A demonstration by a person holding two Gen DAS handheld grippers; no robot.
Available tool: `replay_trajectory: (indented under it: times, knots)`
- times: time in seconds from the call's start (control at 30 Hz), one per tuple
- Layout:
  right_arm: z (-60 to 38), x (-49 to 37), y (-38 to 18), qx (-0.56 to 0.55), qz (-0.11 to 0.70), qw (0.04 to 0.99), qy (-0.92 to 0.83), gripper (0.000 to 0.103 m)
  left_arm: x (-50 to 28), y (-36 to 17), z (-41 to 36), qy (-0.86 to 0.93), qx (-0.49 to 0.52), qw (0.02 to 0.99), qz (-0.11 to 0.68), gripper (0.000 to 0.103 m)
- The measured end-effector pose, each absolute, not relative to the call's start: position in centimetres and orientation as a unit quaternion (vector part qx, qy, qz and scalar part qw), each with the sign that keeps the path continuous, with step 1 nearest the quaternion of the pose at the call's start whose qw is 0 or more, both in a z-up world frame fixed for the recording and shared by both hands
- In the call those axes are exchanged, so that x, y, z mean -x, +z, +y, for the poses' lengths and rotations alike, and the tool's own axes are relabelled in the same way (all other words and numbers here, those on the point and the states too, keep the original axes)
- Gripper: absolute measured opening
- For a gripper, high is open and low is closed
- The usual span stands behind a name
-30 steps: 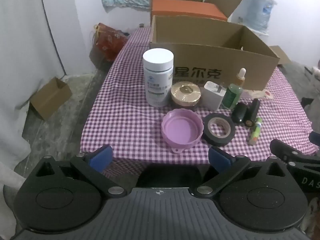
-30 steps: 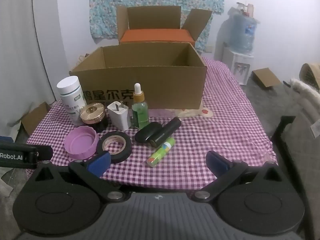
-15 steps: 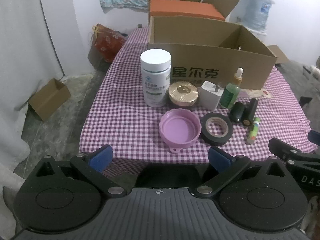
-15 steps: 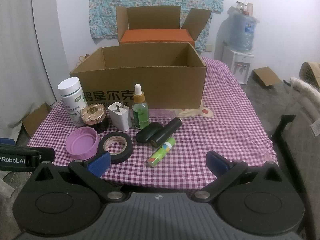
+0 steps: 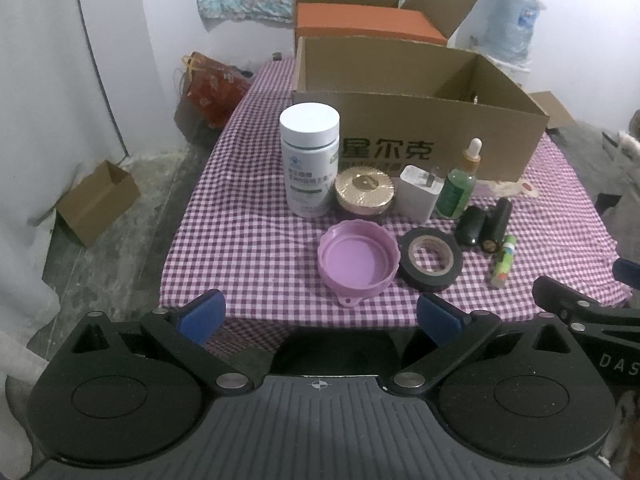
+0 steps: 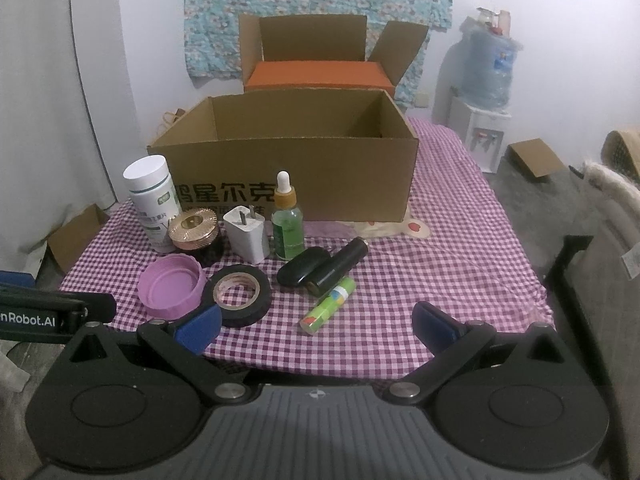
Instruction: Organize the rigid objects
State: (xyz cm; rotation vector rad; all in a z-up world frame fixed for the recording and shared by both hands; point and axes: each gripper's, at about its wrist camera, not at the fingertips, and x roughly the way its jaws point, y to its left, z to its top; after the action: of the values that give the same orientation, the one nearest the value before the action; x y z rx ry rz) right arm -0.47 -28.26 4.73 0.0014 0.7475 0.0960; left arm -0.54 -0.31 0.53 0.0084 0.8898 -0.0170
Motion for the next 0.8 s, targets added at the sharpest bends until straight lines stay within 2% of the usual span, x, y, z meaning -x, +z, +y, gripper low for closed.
replay_trajectory:
  times: [0.8]
  knots:
    - [-28.19, 0.57, 4.92, 0.001, 0.364, 0.930, 0.047, 0.103, 0.62, 0.61, -0.20, -0.008, -0.004, 0.903, 0.430, 0.102]
